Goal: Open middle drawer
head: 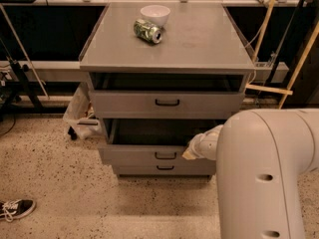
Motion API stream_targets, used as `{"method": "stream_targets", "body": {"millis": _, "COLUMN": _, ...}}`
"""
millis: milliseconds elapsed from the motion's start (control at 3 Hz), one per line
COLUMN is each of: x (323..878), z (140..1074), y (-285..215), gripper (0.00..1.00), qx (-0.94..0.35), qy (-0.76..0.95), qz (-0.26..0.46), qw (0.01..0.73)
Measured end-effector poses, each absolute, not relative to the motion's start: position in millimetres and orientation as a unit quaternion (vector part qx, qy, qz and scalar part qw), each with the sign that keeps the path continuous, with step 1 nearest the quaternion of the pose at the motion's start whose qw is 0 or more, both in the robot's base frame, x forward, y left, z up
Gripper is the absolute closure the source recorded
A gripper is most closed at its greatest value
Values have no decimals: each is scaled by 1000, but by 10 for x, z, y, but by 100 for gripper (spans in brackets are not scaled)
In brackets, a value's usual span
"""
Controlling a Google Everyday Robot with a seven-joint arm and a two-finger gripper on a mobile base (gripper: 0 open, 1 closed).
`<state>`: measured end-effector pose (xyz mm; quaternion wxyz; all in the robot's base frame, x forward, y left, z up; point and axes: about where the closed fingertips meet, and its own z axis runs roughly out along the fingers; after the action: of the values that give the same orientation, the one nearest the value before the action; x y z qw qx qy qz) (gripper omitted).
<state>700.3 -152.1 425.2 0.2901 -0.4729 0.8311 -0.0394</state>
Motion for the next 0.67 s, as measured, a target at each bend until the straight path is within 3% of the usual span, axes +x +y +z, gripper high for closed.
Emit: {"method": "stream_targets", "body": {"millis": 667, "x": 6960, "z": 4285, "y": -1576, "gripper": 100, "qx": -469, "qy": 833, "qz": -43, "qw": 290}}
